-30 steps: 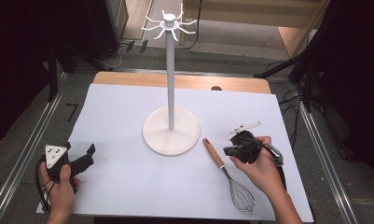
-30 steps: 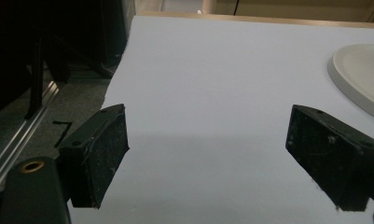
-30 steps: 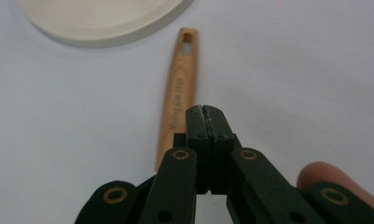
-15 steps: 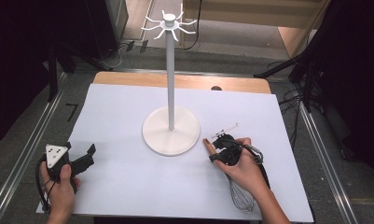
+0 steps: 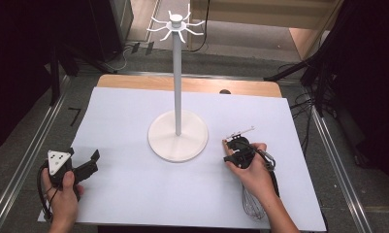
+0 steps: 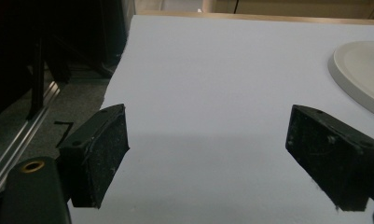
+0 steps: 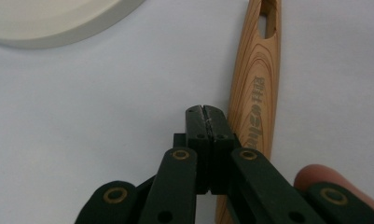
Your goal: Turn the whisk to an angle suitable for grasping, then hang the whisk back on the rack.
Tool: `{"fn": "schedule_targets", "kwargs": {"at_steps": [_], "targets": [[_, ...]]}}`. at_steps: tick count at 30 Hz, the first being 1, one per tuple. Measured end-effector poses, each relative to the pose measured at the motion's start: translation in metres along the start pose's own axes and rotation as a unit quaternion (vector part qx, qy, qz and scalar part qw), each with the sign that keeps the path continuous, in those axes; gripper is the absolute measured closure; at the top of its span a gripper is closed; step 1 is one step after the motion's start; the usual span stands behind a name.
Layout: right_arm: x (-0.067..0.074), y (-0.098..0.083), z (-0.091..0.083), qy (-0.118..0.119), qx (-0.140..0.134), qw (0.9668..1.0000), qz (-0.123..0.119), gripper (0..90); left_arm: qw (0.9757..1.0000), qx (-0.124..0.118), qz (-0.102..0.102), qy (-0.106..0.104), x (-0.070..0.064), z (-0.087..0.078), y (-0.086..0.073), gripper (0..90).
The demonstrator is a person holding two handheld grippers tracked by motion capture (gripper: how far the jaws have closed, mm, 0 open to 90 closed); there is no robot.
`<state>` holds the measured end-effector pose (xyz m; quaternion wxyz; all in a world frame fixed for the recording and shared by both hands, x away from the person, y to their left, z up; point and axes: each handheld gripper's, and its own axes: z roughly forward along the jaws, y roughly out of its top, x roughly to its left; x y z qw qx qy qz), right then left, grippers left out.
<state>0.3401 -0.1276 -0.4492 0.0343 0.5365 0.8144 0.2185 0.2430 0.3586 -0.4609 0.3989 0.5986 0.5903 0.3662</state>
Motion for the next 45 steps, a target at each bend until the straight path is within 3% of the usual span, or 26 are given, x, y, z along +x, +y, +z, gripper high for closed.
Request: {"fn": "schedule_targets", "kwargs": {"at_steps": [6, 9, 16, 20, 25, 29, 32, 35, 37, 39, 45], "targets": [[-0.015, -0.001, -0.002, -0.016, -0.01, 0.9995, 0.027, 90.0, 1.0, -0.001, 0.0, 0.0, 0.0, 0.0, 0.0, 14.0], [-0.021, -0.002, -0.003, -0.04, -0.014, 0.9986, 0.034, 90.0, 1.0, -0.001, 0.0, 0.0, 0.0, 0.0, 0.0, 14.0], [-0.029, -0.006, -0.006, -0.049, -0.019, 0.998, 0.036, 90.0, 1.0, -0.001, 0.002, -0.001, 0.0, 0.0, 0.0, 14.1], [-0.031, -0.011, -0.018, -0.036, -0.038, 0.9977, 0.043, 87.5, 1.0, 0.001, 0.002, -0.002, 0.0, 0.0, 0.0, 14.1], [-0.037, -0.021, -0.034, -0.05, -0.051, 0.9963, 0.047, 81.3, 1.0, 0.002, 0.005, -0.002, 0.0, 0.0, 0.0, 14.1], [-0.043, -0.028, -0.036, -0.06, -0.037, 0.9954, 0.065, 66.4, 1.0, 0.002, 0.005, -0.001, -0.001, 0.001, 0.0, 14.1], [-0.05, -0.03, -0.038, -0.047, -0.032, 0.9943, 0.09, 61.1, 1.0, 0.003, 0.005, -0.001, -0.001, 0.001, 0.0, 14.1], [-0.053, -0.03, -0.039, -0.05, -0.023, 0.9928, 0.106, 55.1, 1.0, 0.003, 0.006, -0.001, -0.001, 0.001, 0.0, 14.1], [-0.053, -0.031, -0.04, -0.047, -0.013, 0.9932, 0.106, 51.6, 1.0, 0.001, 0.005, -0.001, -0.001, 0.0, 0.0, 14.1], [-0.05, -0.032, -0.041, -0.041, -0.002, 0.9942, 0.099, 52.3, 1.0, 0.001, 0.006, -0.001, -0.001, 0.001, 0.0, 14.1], [-0.049, -0.038, -0.041, -0.031, 0.033, 0.9928, 0.111, 57.6, 1.0, 0.002, 0.006, -0.002, -0.001, 0.001, 0.0, 14.1]]}}
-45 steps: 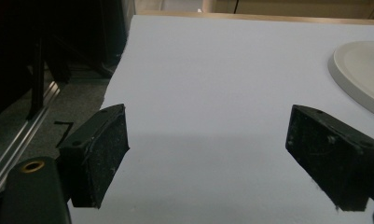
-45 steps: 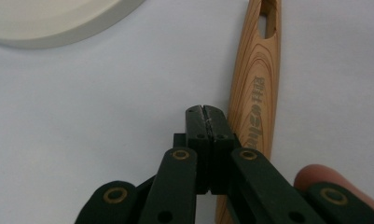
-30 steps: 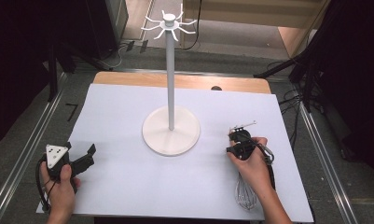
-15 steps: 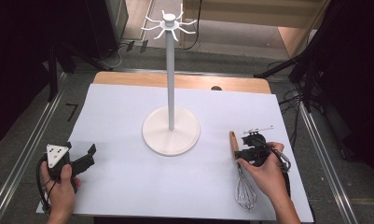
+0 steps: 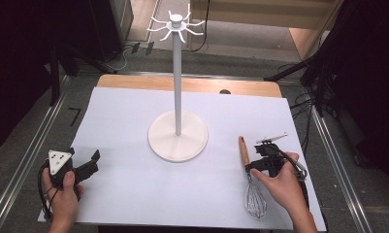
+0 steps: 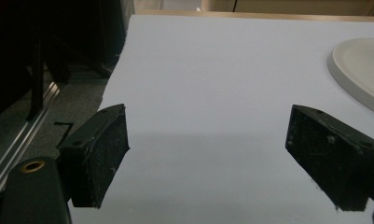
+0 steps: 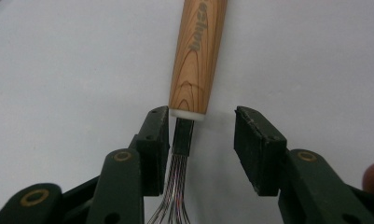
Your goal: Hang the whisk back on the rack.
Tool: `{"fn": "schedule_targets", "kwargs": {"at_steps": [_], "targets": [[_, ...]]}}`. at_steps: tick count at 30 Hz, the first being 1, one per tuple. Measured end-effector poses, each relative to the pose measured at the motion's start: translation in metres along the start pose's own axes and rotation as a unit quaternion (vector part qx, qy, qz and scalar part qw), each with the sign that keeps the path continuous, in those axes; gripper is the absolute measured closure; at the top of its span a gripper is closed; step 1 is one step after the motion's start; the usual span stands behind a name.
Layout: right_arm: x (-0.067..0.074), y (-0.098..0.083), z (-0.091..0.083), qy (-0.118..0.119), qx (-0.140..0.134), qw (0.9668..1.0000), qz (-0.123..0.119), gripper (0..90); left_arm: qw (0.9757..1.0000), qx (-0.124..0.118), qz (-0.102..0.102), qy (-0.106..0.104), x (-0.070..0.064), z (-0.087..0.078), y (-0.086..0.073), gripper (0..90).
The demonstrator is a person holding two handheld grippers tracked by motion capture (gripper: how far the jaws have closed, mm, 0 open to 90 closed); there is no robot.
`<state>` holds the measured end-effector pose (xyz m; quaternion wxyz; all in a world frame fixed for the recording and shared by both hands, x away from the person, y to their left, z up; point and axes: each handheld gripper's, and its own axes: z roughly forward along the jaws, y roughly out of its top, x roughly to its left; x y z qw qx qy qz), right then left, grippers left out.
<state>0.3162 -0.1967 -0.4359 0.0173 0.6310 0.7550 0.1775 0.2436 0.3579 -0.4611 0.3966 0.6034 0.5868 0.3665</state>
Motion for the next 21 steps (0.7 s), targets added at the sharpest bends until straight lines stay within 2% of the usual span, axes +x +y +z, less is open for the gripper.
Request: {"fn": "schedule_targets", "kwargs": {"at_steps": [8, 11, 15, 21], "targets": [[0.0002, -0.0013, -0.0007, 0.017, 0.02, 0.9996, 0.012, 60.5, 1.0, 0.0, 0.001, 0.0, -0.0003, 0.0001, 0.0, 14.1], [0.0015, -0.0025, 0.0006, 0.016, 0.032, 0.9993, 0.01, 63.0, 1.0, 0.002, 0.002, 0.0, -0.0004, 0.0004, 0.0002, 14.1], [0.0024, -0.0024, 0.0013, 0.015, 0.048, 0.9986, 0.018, 66.4, 1.0, 0.003, 0.003, 0.001, -0.0005, 0.0002, 0.0003, 14.2], [0.0066, -0.0004, 0.0046, 0.008, 0.074, 0.9971, 0.017, 75.7, 1.0, 0.003, 0.004, 0.001, -0.0005, 0.0002, 0.0002, 14.1]]}}
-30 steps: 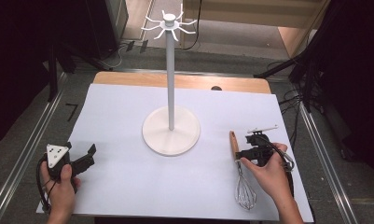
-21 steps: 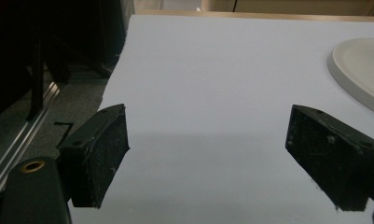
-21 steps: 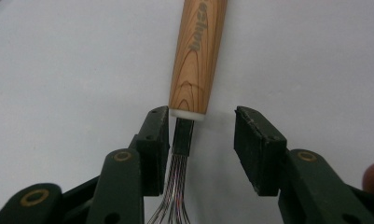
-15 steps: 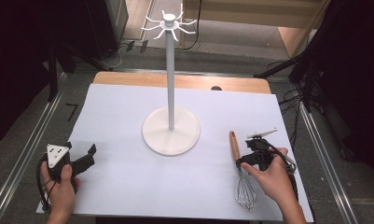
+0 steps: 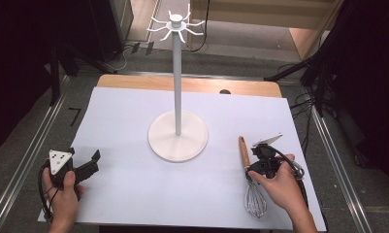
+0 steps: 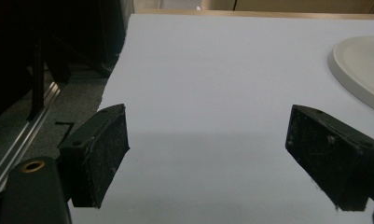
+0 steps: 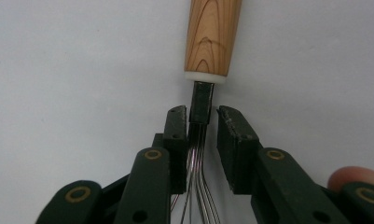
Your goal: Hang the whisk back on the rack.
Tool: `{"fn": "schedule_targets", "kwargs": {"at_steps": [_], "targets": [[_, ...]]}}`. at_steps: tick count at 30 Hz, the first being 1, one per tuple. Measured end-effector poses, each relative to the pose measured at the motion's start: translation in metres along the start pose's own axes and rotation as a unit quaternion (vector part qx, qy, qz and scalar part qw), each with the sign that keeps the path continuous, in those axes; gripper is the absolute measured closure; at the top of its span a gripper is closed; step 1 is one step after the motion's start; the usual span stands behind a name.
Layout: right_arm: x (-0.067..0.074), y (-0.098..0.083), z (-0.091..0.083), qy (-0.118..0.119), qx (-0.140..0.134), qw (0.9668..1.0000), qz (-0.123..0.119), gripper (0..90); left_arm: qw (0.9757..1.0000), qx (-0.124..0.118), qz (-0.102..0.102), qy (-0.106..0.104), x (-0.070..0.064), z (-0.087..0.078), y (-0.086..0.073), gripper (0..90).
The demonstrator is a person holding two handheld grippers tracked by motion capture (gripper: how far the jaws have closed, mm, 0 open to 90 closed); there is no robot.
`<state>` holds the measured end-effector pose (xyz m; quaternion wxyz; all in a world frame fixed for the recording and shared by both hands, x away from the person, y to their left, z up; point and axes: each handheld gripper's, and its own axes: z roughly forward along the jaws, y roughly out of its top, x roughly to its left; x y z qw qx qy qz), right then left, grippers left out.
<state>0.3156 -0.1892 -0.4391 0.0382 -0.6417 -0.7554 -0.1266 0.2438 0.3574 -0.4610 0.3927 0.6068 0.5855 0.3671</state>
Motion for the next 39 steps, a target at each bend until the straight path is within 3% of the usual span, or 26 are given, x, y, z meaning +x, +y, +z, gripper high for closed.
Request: {"fn": "schedule_targets", "kwargs": {"at_steps": [9, 14, 19, 25, 31, 35, 39], "targets": [[0.001, 0.002, 0.007, -0.001, 0.028, 0.9995, 0.018, 76.4, 1.0, -0.001, 0.0, 0.001, 0.0, 0.0, 0.0, 14.1], [0.004, 0.001, 0.008, -0.021, 0.026, 0.9994, 0.009, 81.4, 1.0, -0.001, 0.002, 0.003, -0.001, 0.0, 0.0, 14.1], [0.005, 0.001, 0.008, -0.025, 0.021, 0.9994, 0.01, 83.0, 1.0, -0.003, 0.002, 0.003, -0.001, 0.0, 0.0, 14.1], [0.004, 0.002, 0.004, -0.012, -0.022, 0.9997, 0.0, 83.3, 1.0, -0.003, 0.001, 0.004, -0.001, 0.0, 0.0, 14.1], [0.003, 0.0, -0.009, -0.002, -0.069, 0.9975, -0.011, 83.4, 1.0, -0.003, 0.002, 0.003, -0.001, 0.0, 0.0, 14.1], [0.003, -0.001, -0.013, 0.009, -0.098, 0.9948, -0.027, 83.4, 1.0, -0.003, 0.002, 0.003, -0.001, 0.0, 0.0, 14.1], [0.005, -0.003, -0.019, 0.023, -0.142, 0.9886, -0.043, 83.5, 1.0, -0.003, 0.002, 0.003, -0.001, 0.0, 0.0, 14.1]]}}
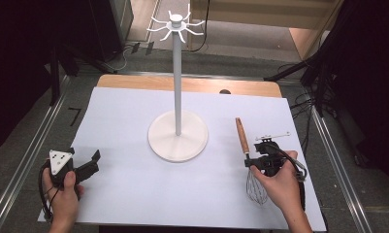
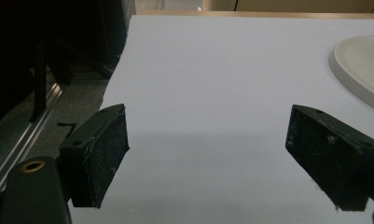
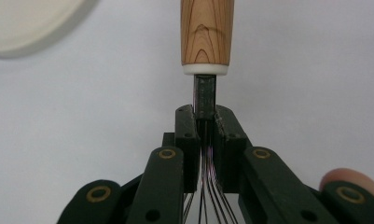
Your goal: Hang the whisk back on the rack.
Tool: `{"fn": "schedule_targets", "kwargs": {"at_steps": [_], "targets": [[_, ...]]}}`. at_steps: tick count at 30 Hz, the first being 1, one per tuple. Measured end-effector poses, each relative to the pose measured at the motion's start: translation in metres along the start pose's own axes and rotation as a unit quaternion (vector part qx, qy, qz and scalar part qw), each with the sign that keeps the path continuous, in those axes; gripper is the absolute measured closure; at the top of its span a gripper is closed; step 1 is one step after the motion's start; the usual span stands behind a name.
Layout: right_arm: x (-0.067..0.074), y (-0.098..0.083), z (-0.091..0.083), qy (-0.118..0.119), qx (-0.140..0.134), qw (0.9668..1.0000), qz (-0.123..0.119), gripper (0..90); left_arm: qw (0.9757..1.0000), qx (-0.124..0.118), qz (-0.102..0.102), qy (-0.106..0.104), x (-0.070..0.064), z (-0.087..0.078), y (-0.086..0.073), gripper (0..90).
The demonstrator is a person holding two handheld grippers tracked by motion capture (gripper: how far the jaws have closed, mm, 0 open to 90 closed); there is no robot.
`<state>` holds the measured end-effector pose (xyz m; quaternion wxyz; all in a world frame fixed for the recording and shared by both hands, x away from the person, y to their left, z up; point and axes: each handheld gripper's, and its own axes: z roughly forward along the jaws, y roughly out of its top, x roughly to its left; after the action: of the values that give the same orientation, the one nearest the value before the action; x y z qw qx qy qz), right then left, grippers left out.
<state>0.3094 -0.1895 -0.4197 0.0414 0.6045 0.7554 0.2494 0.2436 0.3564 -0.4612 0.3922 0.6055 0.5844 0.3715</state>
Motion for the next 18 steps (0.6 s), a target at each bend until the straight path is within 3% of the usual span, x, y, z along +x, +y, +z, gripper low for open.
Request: {"fn": "schedule_targets", "kwargs": {"at_steps": [4, 6, 7, 10, 13, 15, 18], "targets": [[0.004, 0.0, -0.008, 0.012, -0.044, 0.9986, -0.025, 83.4, 1.0, 0.0, 0.0, -0.001, 0.0, 0.0, 0.0, 14.1], [0.004, 0.0, -0.009, 0.016, -0.047, 0.9983, -0.028, 83.4, 1.0, 0.0, 0.0, -0.001, 0.0, 0.0, 0.0, 14.1], [0.006, -0.001, -0.01, 0.02, -0.061, 0.9971, -0.04, 83.4, 1.0, 0.0, 0.0, -0.001, 0.0, 0.0, 0.0, 14.1], [0.009, -0.001, -0.012, 0.023, -0.085, 0.995, -0.048, 83.5, 1.0, -0.001, 0.0, 0.0, 0.0, 0.0, 0.0, 14.1], [0.011, -0.003, -0.017, 0.032, -0.124, 0.9898, -0.062, 83.5, 1.0, 0.0, 0.0, 0.0, 0.0, 0.0, 0.0, 14.1], [0.013, -0.004, -0.02, 0.038, -0.154, 0.9844, -0.077, 83.4, 1.0, 0.0, 0.001, 0.0, 0.0, 0.0, 0.0, 14.1], [0.015, -0.006, -0.022, 0.049, -0.179, 0.9787, -0.087, 83.4, 1.0, 0.0, 0.0, 0.001, 0.0, 0.0, 0.0, 14.1]]}}
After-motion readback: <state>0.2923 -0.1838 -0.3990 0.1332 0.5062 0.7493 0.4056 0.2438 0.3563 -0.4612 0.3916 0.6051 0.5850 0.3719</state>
